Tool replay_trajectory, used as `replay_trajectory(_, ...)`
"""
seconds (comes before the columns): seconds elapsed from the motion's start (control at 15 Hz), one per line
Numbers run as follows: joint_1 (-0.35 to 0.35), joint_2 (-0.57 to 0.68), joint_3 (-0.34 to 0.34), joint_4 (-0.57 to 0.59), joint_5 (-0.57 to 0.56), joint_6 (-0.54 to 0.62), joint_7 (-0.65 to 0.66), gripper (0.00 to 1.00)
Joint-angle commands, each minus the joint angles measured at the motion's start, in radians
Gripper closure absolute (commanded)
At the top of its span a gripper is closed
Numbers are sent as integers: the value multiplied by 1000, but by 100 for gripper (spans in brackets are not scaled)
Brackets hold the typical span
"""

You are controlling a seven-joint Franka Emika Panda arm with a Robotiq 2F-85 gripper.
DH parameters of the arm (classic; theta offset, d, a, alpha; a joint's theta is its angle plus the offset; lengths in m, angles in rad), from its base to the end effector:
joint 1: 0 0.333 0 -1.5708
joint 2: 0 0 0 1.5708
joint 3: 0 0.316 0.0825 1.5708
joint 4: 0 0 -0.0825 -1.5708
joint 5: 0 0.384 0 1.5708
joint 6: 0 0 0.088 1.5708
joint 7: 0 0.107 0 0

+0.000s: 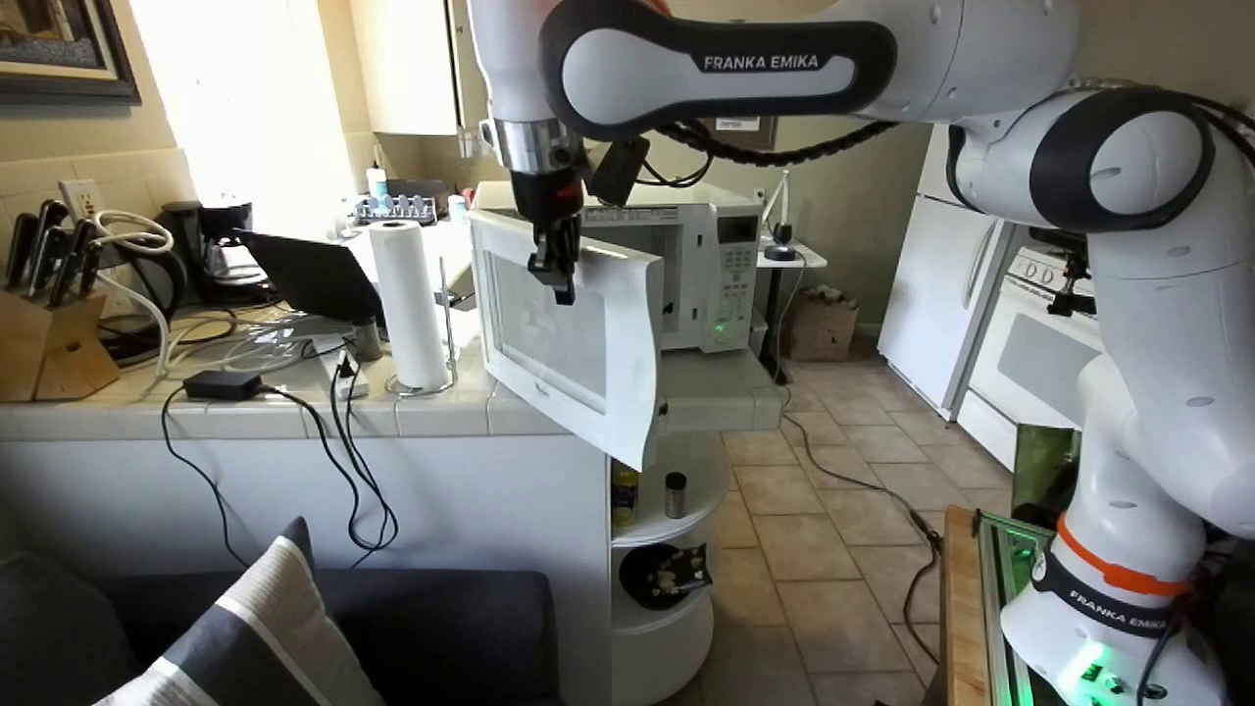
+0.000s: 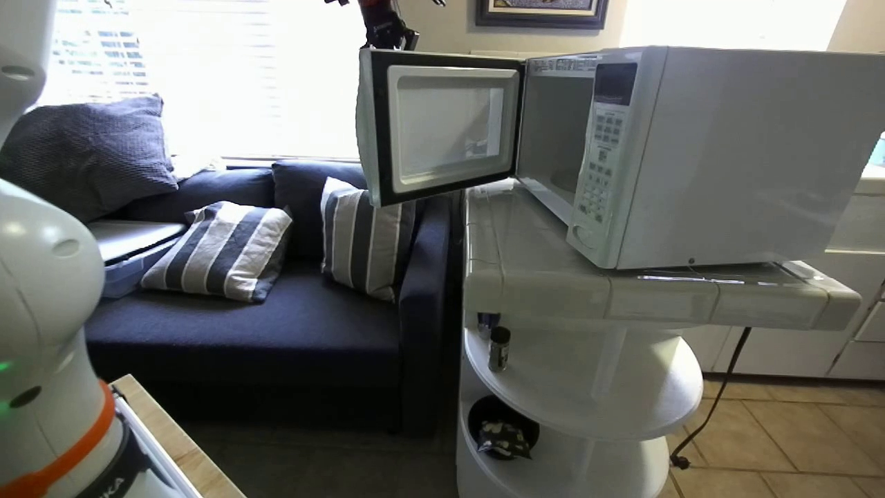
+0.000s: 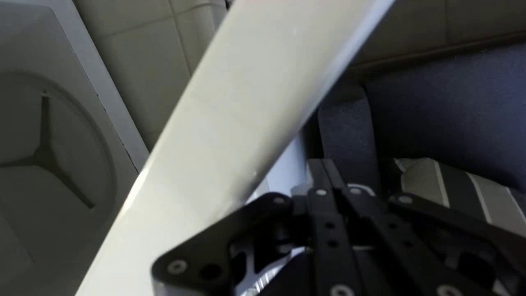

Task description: Close the microwave door

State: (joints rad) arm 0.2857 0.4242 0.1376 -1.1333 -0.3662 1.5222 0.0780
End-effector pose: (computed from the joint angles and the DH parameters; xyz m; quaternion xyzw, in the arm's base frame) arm 0.6367 0.2195 0.5717 0.9751 0.1584 0.0220 0.1534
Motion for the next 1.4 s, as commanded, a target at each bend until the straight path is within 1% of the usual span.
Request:
replay_trajectory(0.0,-21,-119,-32,-216,-27,31,108,100)
replay_trajectory(0.2,-40,-180,-61,-335,-35,44,200,100)
replay_trajectory(0.33,-60,-224,-85,-422,-43,89,260,100)
replay_trajectory(0.4,-73,-242,-89,-460,-54,120,295,100)
replay_trajectory(0.53,-98,-285,-110,-553,-94,221,373,100)
replay_trajectory(0.73,-138,-324,-139,-659,-148,335,503,100)
replay_trajectory(0.93,-174,-347,-160,-735,-180,419,623,100)
replay_trajectory(1.2,-221,-368,-185,-791,-233,481,764,100)
replay_trajectory(1.33,-244,-380,-197,-812,-277,527,825,100)
